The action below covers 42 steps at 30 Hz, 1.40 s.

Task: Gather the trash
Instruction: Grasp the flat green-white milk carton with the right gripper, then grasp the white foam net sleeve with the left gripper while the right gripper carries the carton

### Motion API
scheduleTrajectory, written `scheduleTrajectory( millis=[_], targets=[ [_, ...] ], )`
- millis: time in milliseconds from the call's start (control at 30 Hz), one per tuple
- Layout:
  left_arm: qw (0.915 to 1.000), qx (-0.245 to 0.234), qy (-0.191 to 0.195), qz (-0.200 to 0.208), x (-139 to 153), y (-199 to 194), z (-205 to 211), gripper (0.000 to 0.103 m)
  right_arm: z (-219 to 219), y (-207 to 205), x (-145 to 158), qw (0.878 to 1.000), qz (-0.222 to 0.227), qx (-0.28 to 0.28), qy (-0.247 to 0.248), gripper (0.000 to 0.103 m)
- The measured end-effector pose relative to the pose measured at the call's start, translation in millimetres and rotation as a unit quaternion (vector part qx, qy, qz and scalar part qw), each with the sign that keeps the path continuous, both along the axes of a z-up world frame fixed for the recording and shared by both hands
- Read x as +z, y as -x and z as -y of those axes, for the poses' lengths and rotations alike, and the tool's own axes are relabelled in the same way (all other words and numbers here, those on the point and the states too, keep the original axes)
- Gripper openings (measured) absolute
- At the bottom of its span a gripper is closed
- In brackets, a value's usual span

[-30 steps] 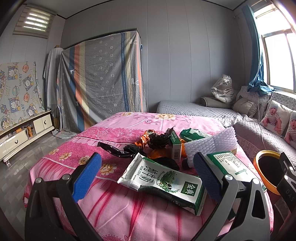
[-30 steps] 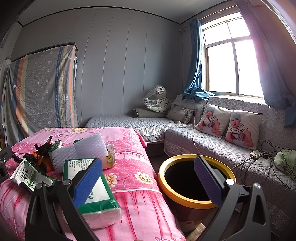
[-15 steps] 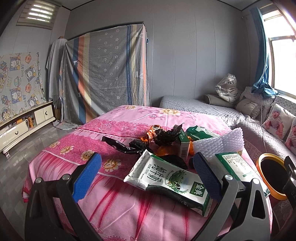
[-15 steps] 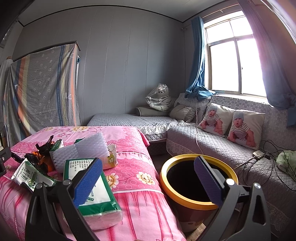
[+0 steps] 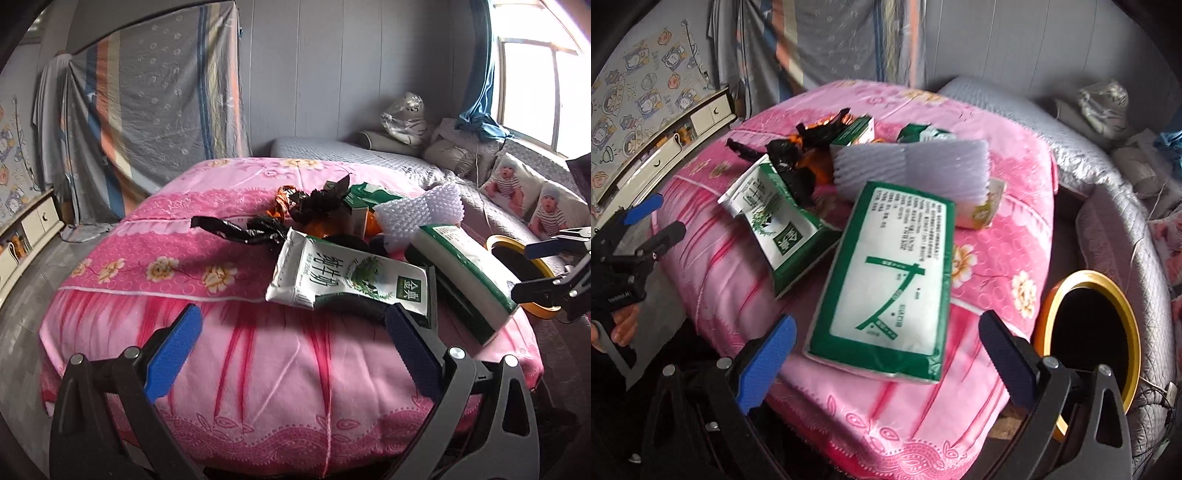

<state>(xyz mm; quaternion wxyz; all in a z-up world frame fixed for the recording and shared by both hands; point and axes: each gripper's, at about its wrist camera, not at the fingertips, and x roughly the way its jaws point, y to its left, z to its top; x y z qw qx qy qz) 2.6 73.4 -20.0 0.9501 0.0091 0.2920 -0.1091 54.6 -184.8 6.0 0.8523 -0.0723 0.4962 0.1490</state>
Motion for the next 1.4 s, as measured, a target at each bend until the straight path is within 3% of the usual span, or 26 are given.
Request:
scheduleTrajectory(
  millis=[133, 233, 333, 467, 633, 733, 800, 833, 867, 933, 1000, 1067, 1167, 1267, 1400],
  targets=[
    [0.9975, -0.016, 0.056, -0.040, -11, 0, -8, 0.095, -13, -25, -9, 0.998, -0.048, 0.007, 0.034, 0.096],
    [0.9906, -0.016, 0.115, -0.072, -25, 0, -15, 0.095, -13, -46, -24, 0.996, -0.075, -0.005, 0.053, 0.096],
    [0.9889, -0.017, 0.121, -0.084, -35, 3, -16, 0.095, -10, -59, -40, 0.991, -0.122, -0.007, 0.051, 0.096],
    [0.9845, -0.031, 0.160, -0.065, -31, 13, -22, 0.095, -7, -72, -51, 0.989, -0.137, -0.019, 0.047, 0.091],
    [0.9753, -0.057, 0.199, -0.076, -35, 11, -25, 0.095, -3, -75, -54, 0.990, -0.134, -0.020, 0.044, 0.088],
    [0.9857, -0.061, 0.149, -0.049, -19, 10, -19, 0.095, 1, -71, -54, 0.990, -0.133, -0.018, 0.037, 0.087],
    [0.9955, -0.076, 0.056, 0.010, 2, 13, -5, 0.095, 5, -70, -54, 0.991, -0.131, -0.016, 0.031, 0.084],
    [0.9948, -0.094, 0.000, 0.038, 13, 14, 4, 0.095, 8, -69, -52, 0.991, -0.129, -0.015, 0.025, 0.082],
    [0.9900, -0.120, -0.045, 0.060, 21, 15, 10, 0.095, 12, -68, -51, 0.992, -0.128, -0.015, 0.015, 0.082],
    [0.9784, -0.167, -0.088, 0.085, 34, 11, 18, 0.095, 23, -68, -47, 0.991, -0.131, -0.021, -0.018, 0.079],
    [0.9681, -0.224, -0.091, 0.068, 43, -3, 24, 0.095, 38, -64, -42, 0.989, -0.132, -0.026, -0.056, 0.078],
    [0.9630, -0.244, -0.103, 0.050, 50, -20, 31, 0.095, 54, -54, -34, 0.985, -0.135, -0.023, -0.107, 0.078],
    [0.9418, -0.310, -0.121, 0.049, 59, -34, 54, 0.095, 86, -35, -21, 0.974, -0.131, -0.030, -0.184, 0.079],
    [0.9236, -0.344, -0.161, 0.052, 64, -54, 90, 0.095, 122, -11, -6, 0.972, -0.091, -0.051, -0.210, 0.079],
    [0.9017, -0.396, -0.172, 0.025, 61, -80, 140, 0.095, 150, 27, 8, 0.968, -0.041, -0.079, -0.235, 0.079]
  ],
)
